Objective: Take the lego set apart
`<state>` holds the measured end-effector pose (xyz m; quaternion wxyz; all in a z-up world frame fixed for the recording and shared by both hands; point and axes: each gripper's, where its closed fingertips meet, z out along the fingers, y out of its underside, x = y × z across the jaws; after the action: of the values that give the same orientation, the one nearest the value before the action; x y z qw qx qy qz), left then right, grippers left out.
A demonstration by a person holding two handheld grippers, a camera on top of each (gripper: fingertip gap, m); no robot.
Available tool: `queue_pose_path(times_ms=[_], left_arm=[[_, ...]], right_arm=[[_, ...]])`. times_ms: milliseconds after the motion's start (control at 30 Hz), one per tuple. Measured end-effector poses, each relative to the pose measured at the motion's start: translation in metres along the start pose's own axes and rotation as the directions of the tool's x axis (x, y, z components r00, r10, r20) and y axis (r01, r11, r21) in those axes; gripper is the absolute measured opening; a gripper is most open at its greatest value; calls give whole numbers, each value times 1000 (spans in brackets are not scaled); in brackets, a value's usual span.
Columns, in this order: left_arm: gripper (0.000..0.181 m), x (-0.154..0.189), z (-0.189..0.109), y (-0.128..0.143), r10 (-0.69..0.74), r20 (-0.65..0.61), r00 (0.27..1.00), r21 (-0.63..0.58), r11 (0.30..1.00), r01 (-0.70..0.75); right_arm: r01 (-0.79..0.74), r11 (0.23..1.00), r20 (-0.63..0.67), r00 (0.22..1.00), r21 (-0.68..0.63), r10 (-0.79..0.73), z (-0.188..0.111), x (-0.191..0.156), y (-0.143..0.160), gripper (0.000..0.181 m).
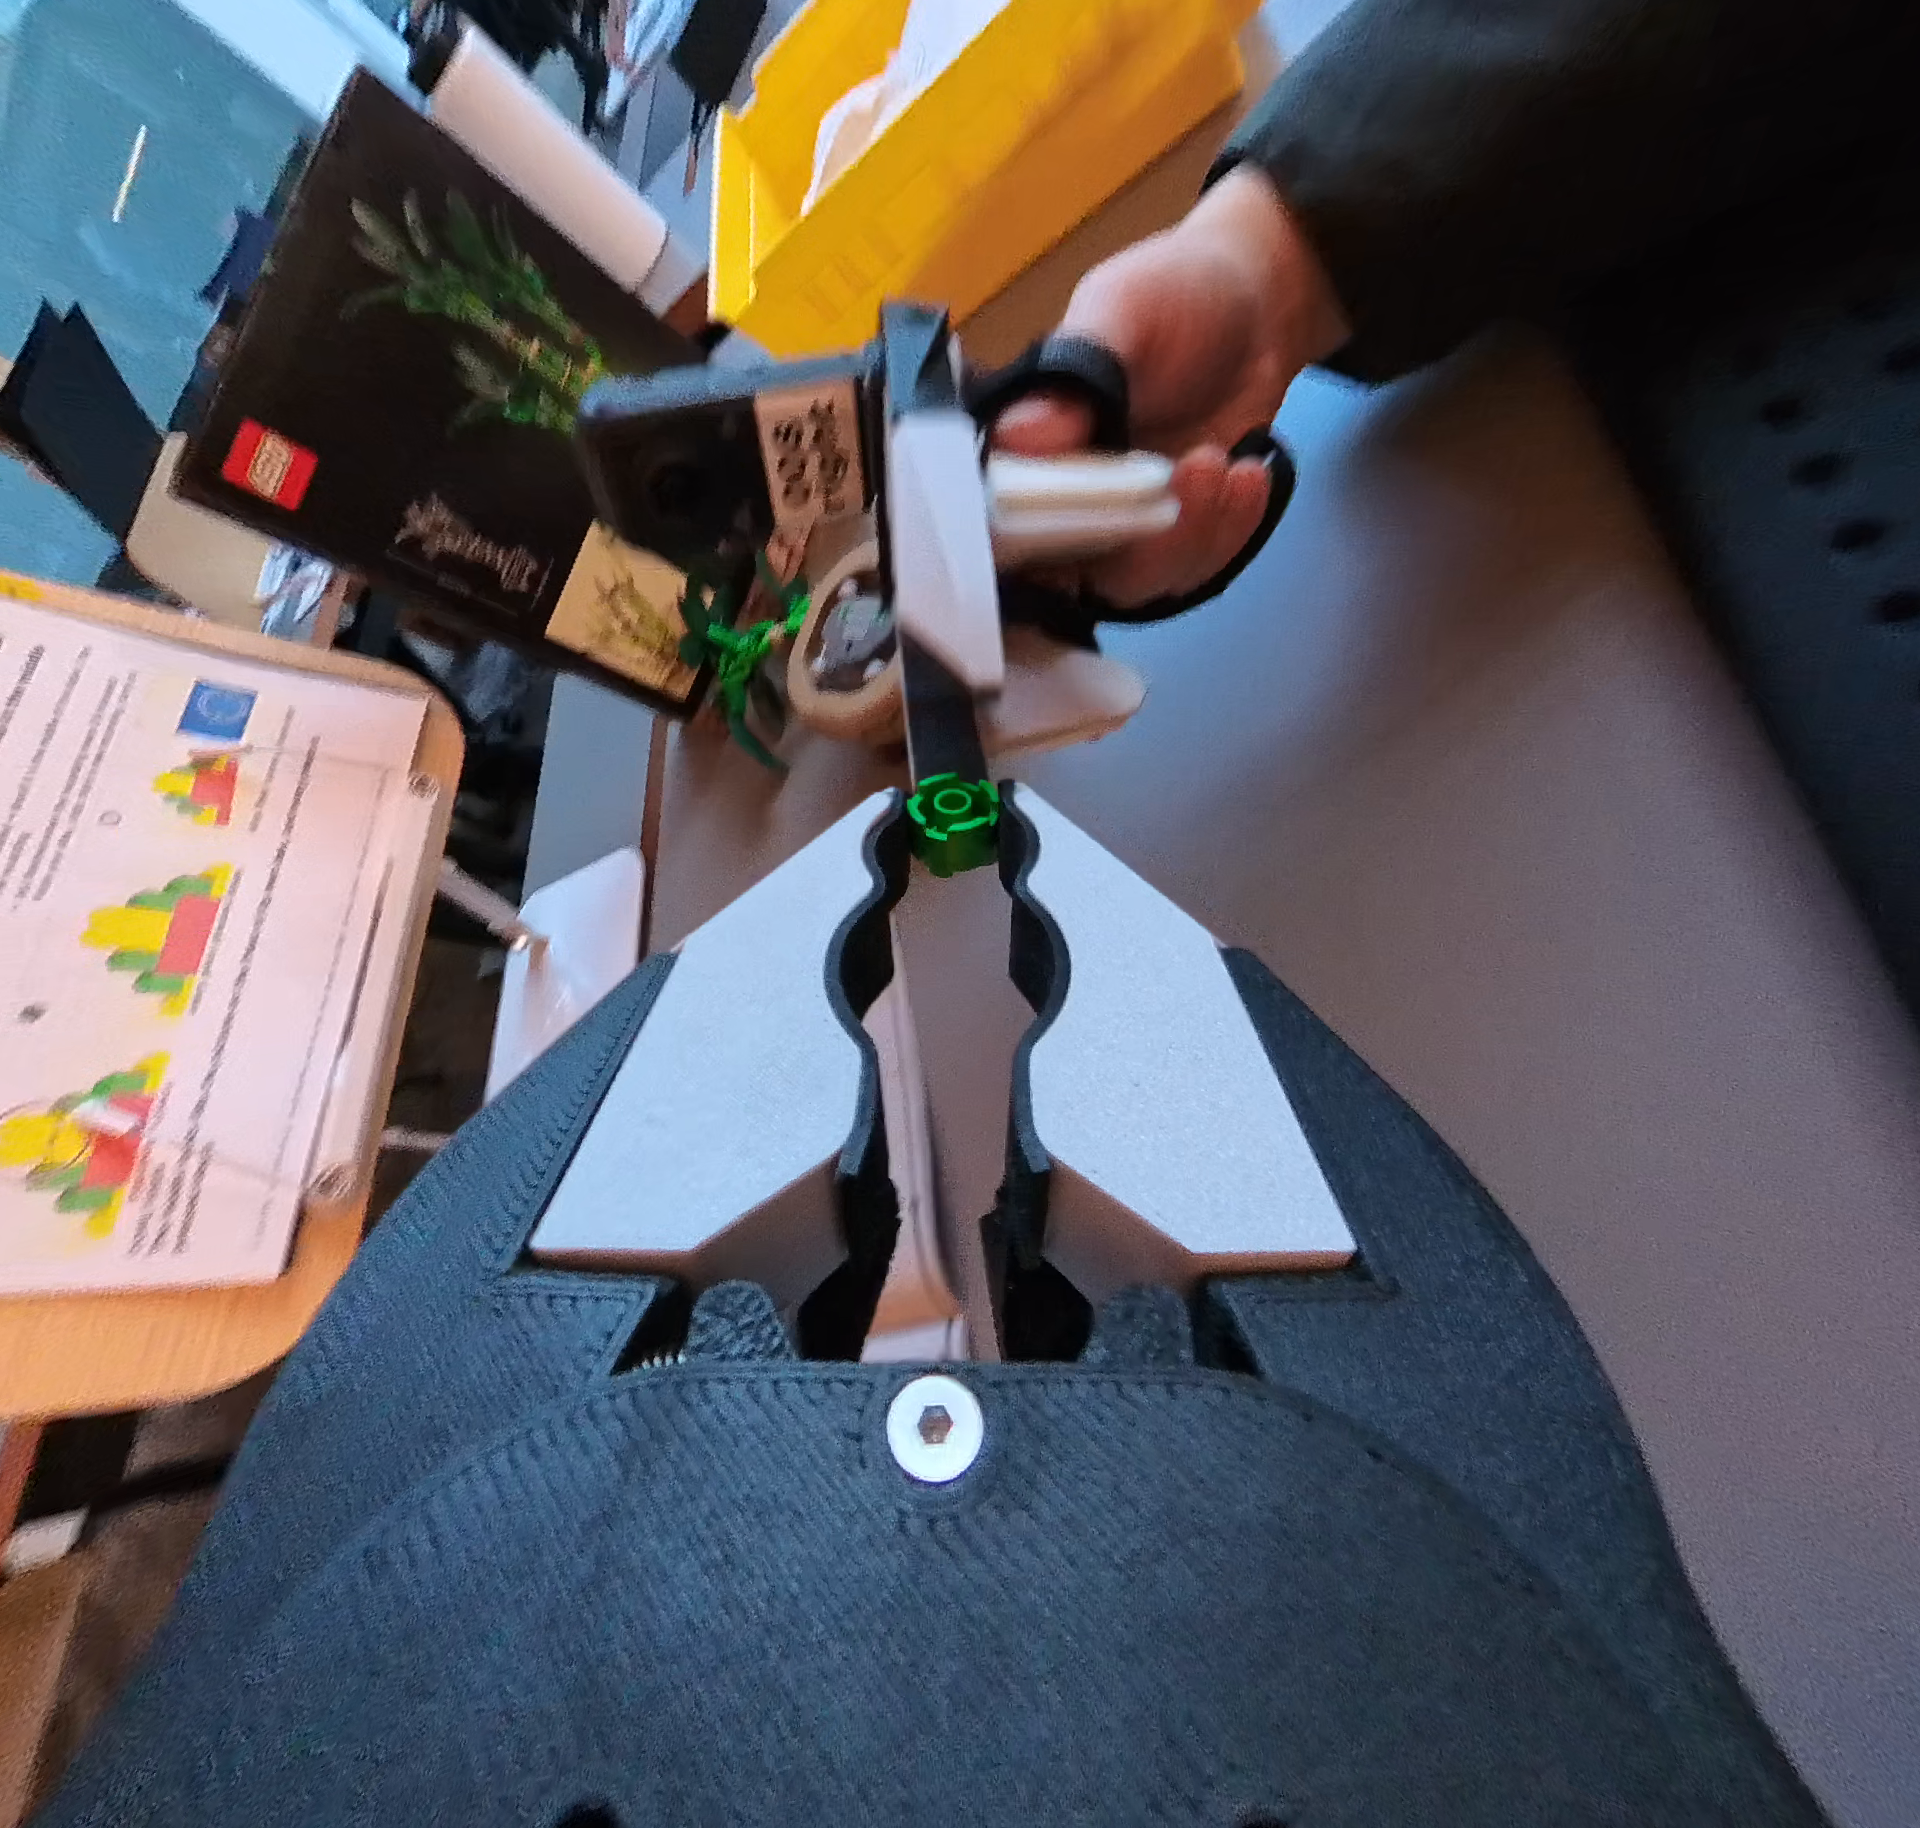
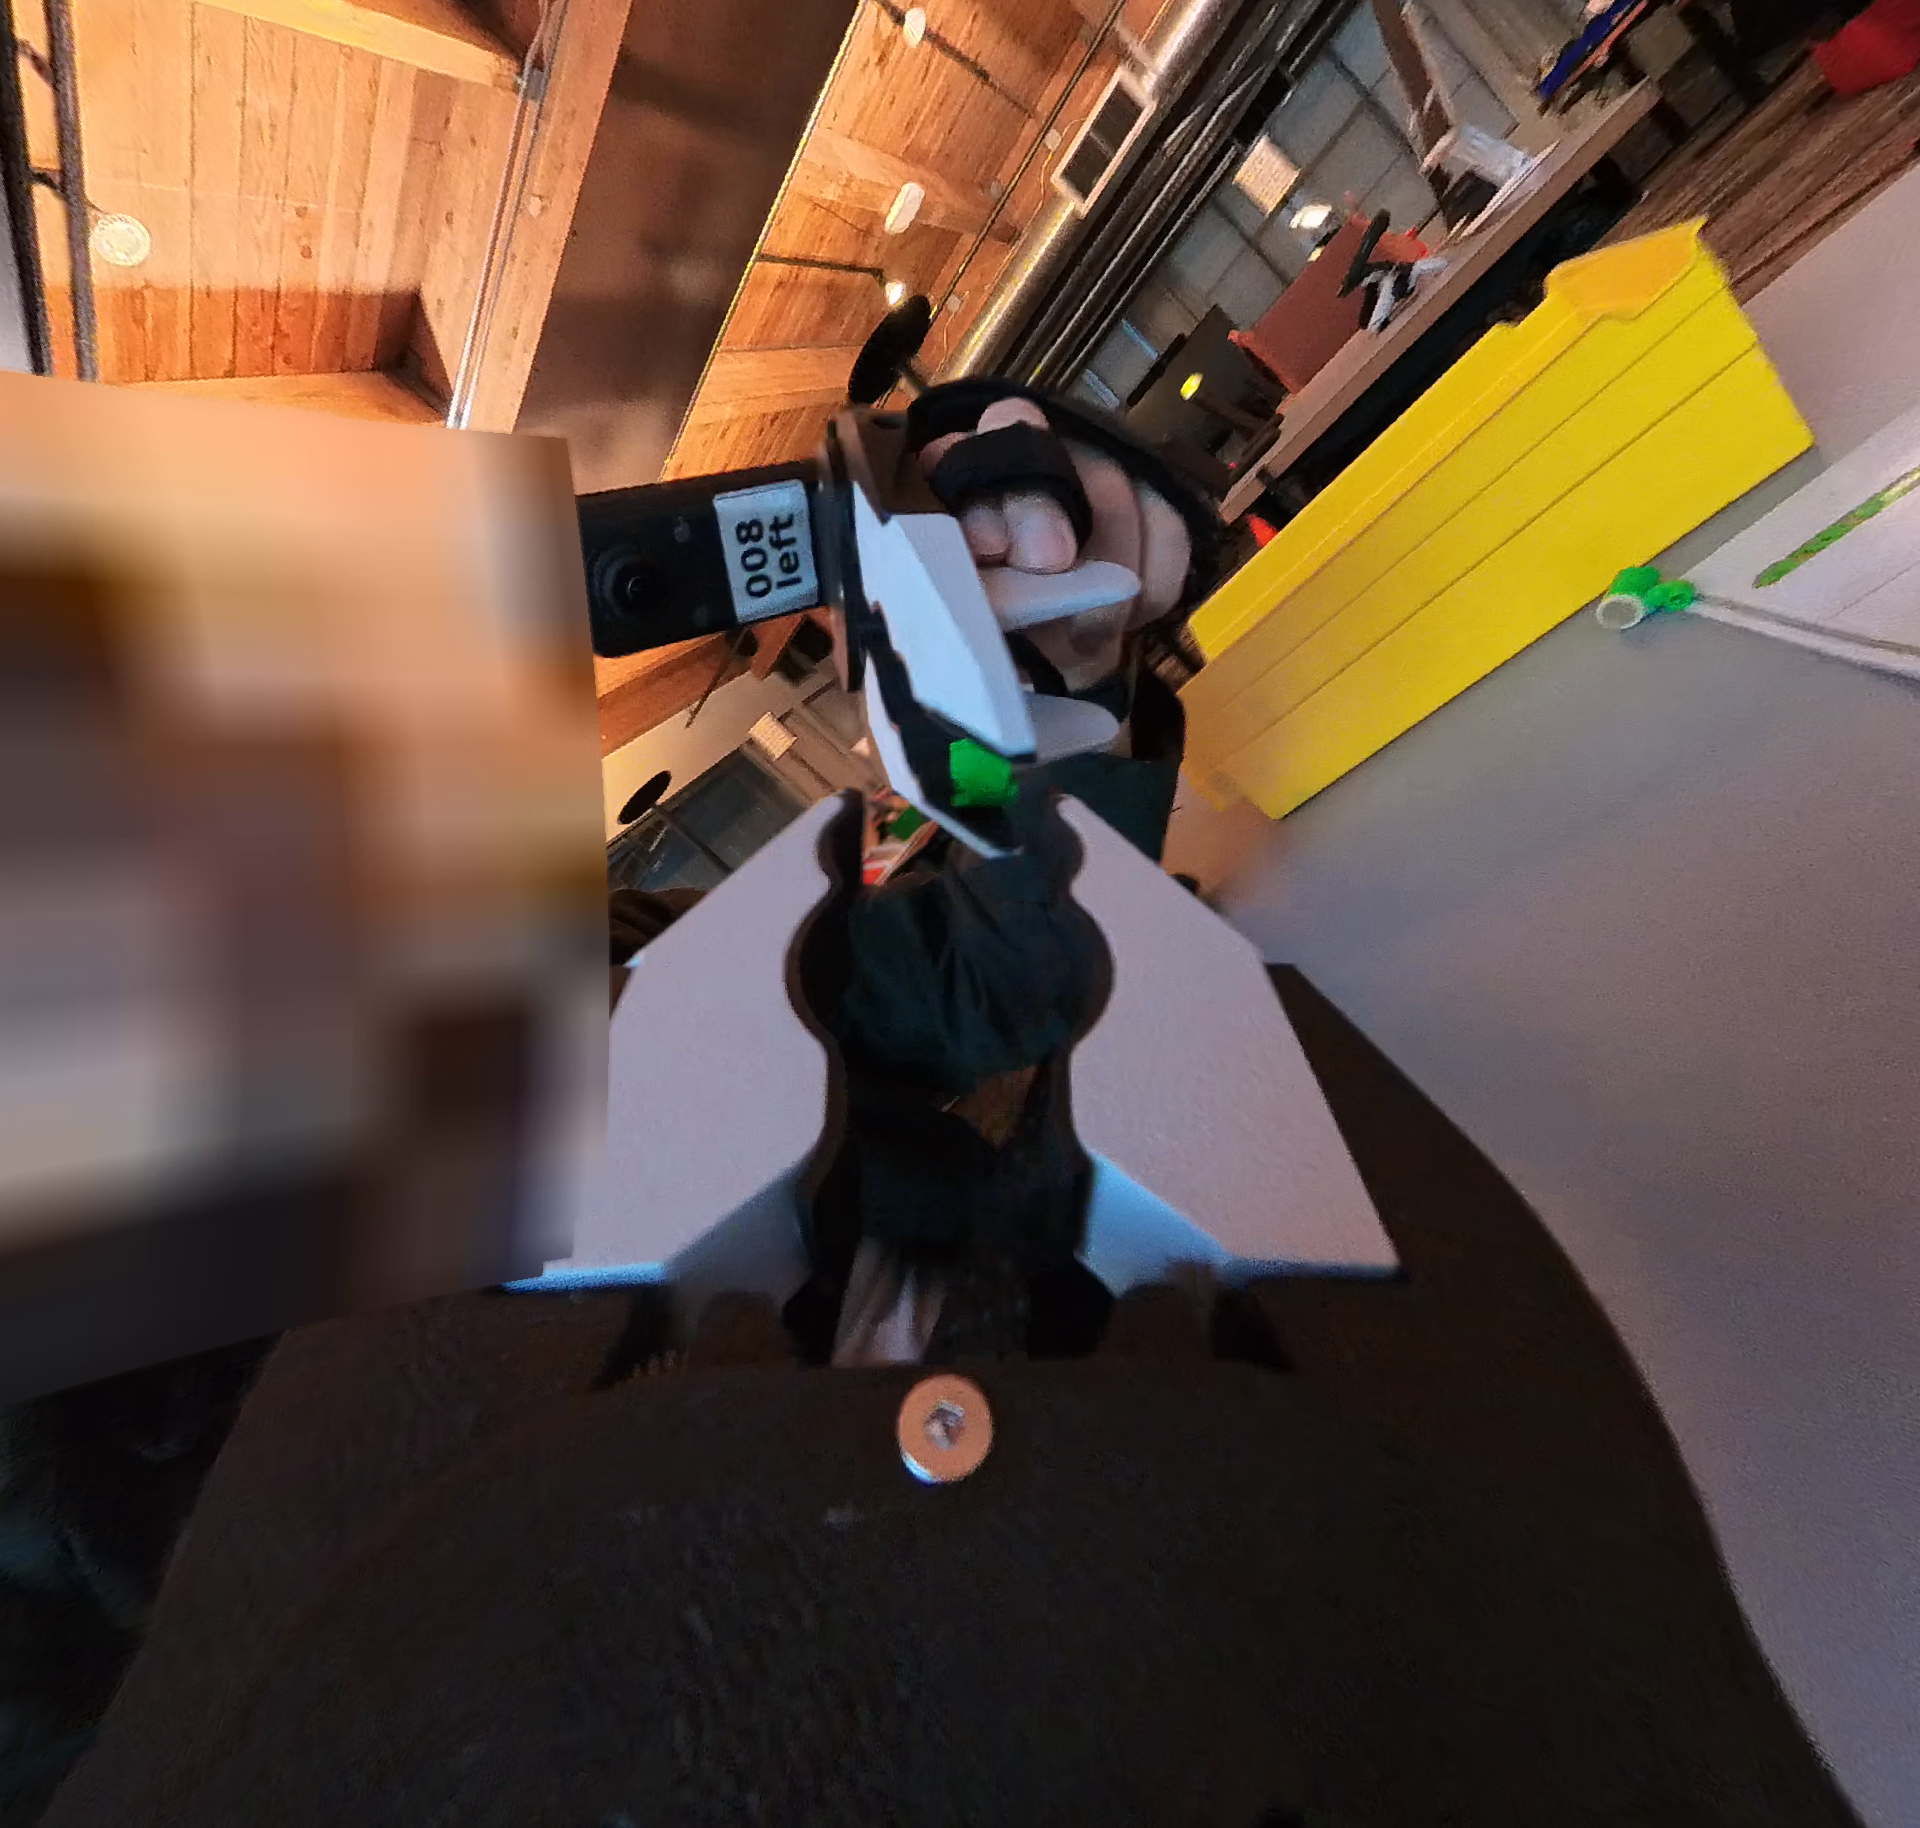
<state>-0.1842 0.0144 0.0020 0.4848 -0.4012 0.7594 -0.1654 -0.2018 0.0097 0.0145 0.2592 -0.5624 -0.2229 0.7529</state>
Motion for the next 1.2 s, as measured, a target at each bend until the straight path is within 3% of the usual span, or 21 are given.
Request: queue_pose_path(times_ms=[33,133,200,233,300,367,500,567,600,667,767,867,933,1000,1067,1133,1200], left_arm=[[15,-7,-5,10,10,29,1000,-53,999,-8],[15,-45,-47,54,-27,199,980,-236,969,75],[15,-74,-100,105,-112,388,915,-374,888,267],[15,-84,-135,139,-120,505,854,-463,798,386],[14,-79,-212,209,-69,672,737,-608,515,604],[15,-49,-268,257,-109,763,637,-596,261,759],[14,17,-294,302,-406,828,386,-424,-5,905],[18,37,-300,312,-449,846,286,-373,-116,921],[32,41,-303,316,-442,859,257,-353,-150,923],[44,36,-305,317,-420,876,238,-328,-155,932],[46,11,-293,303,-421,869,261,-315,-63,947],[36,-18,-249,271,-486,786,381,-373,118,920],[35,-23,-211,252,-522,699,489,-461,195,866],[38,-15,-181,252,-503,633,588,-589,180,788],[41,-4,-160,269,-464,586,665,-705,113,700],[42,7,-150,292,-438,569,696,-767,23,641],[42,18,-149,309,-442,581,684,-781,-66,621]], right_arm=[[26,999,-17,1000,22,-26,-1,2,-3,39],[116,992,-74,991,51,-112,-8,6,-11,36],[147,988,-116,983,51,-140,-13,12,-13,34],[152,987,-141,980,49,-144,-15,17,-13,34],[154,987,-166,975,38,-146,-17,24,-12,34],[144,989,-184,973,19,-138,-18,32,-8,33],[153,988,-210,966,-10,-151,-18,39,-3,33],[158,987,-217,963,-32,-161,-17,40,0,31],[158,986,-215,963,-46,-164,-16,40,2,30],[160,985,-219,961,-63,-171,-15,42,5,29],[166,982,-230,956,-85,-181,-14,44,9,29],[172,980,-236,953,-98,-191,-13,45,10,29],[170,980,-240,952,-104,-191,-13,46,11,29],[171,979,-243,951,-110,-193,-13,47,12,29],[171,979,-245,950,-114,-195,-14,47,12,29],[175,978,-246,949,-117,-199,-14,46,12,29],[181,976,-247,947,-123,-207,-14,45,13,29]])
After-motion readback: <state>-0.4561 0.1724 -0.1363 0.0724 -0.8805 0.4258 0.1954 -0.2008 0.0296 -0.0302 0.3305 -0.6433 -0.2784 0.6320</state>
